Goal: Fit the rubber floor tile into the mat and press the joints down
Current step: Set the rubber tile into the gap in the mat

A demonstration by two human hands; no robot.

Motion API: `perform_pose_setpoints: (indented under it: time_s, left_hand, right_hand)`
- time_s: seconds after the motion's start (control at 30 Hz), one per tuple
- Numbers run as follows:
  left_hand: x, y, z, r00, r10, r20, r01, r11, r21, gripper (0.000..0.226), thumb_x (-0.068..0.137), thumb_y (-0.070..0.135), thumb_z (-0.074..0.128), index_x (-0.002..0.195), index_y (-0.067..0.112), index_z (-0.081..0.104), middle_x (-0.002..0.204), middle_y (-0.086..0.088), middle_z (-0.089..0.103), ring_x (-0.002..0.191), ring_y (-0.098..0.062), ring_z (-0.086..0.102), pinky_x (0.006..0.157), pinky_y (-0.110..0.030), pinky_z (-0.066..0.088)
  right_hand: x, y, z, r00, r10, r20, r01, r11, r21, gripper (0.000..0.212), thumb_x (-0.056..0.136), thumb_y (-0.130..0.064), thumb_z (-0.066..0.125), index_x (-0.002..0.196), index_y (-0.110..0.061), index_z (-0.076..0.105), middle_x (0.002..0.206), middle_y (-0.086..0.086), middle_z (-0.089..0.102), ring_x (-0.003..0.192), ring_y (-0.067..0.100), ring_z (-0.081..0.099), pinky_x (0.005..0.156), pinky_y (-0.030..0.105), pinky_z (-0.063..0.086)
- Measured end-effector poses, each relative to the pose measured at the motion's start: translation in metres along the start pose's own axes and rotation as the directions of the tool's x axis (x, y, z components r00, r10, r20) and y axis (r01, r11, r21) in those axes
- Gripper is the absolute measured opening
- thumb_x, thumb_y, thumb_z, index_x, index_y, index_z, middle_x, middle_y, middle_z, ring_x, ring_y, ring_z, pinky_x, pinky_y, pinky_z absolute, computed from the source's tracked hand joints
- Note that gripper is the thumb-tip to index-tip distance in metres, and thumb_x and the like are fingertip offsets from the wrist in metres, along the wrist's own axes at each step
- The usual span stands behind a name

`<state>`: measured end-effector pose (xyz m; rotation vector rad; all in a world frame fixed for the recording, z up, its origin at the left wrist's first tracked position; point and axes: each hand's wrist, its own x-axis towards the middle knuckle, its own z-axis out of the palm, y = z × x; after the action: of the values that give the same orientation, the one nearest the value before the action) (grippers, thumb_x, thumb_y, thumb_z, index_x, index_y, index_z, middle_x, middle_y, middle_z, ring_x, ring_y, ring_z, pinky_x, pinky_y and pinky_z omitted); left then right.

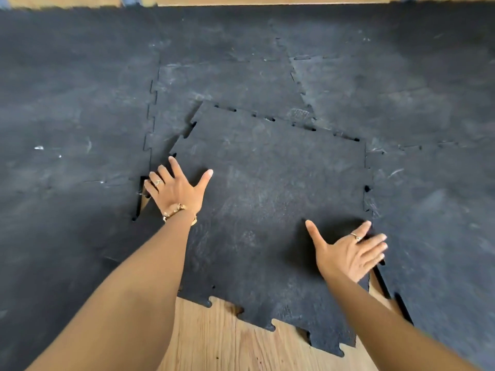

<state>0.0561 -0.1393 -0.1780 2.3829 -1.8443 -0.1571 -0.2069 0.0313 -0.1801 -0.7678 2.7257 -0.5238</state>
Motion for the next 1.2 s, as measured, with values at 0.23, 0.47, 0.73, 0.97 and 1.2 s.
perform_pose_setpoints:
  time_s: [0.23,0.47,0.73,0.97,1.2]
  left_hand:
    - [0.01,-0.006,-0.039,0.988,0.098,0.121,-0.125,0.964,0.236,0.091,0.081,0.081,0.018,0.153,0.025,0.015,0.135,-0.016,0.046,0.123,-0.044,0.039,0.094,-0.047,0.035]
    - [-0.04,-0.021,-0.065,0.943,0.015,0.331,-0.113,0.955,0.276,0.089,0.083,0.079,0.026,0.153,0.028,0.008,0.149,-0.013,0.03,0.129,-0.039,0.036,0.092,-0.045,0.044]
    - [-0.073,-0.065,-0.077,0.876,0.128,0.465,-0.122,0.992,-0.043,0.104,0.07,0.078,0.054,0.152,0.037,0.004,0.143,-0.012,0.043,0.121,-0.044,0.046,0.095,-0.051,0.046]
    - [-0.122,-0.105,-0.085,0.832,0.052,0.553,0.043,0.987,-0.157,0.107,0.067,0.071,0.068,0.147,0.051,0.0,0.09,-0.001,0.05,0.099,-0.034,0.058,0.088,-0.047,0.049]
    - [-0.149,-0.11,-0.079,0.821,-0.049,0.569,0.118,0.989,-0.085,0.109,0.069,0.069,0.066,0.148,0.049,-0.006,0.097,-0.017,0.064,0.117,-0.044,0.052,0.089,-0.054,0.051]
  right_hand:
    - [0.015,-0.035,-0.02,0.97,0.174,0.172,-0.161,0.983,-0.085,0.125,0.062,-0.07,0.073,0.153,-0.022,0.002,0.147,0.03,0.016,0.128,0.04,0.031,0.106,0.047,0.03]
    - [0.035,-0.029,-0.057,0.97,0.11,0.216,-0.078,0.985,-0.152,0.112,0.058,-0.049,0.089,0.143,-0.018,0.022,0.128,0.024,0.034,0.115,0.038,0.042,0.093,0.047,0.041]
    - [0.035,-0.009,-0.08,0.97,0.028,0.241,0.017,0.983,-0.183,0.118,0.052,-0.05,0.091,0.146,-0.025,0.023,0.128,0.021,0.033,0.115,0.04,0.043,0.093,0.05,0.042]
    - [0.017,0.003,-0.09,0.955,-0.005,0.295,0.053,0.986,-0.155,0.127,0.044,-0.041,0.096,0.146,-0.033,0.022,0.128,0.018,0.031,0.117,0.041,0.042,0.095,0.055,0.043]
    - [0.007,0.009,-0.102,0.933,-0.029,0.358,0.129,0.957,-0.259,0.133,0.051,-0.045,0.093,0.151,-0.037,0.007,0.13,0.019,0.026,0.118,0.042,0.04,0.092,0.054,0.043]
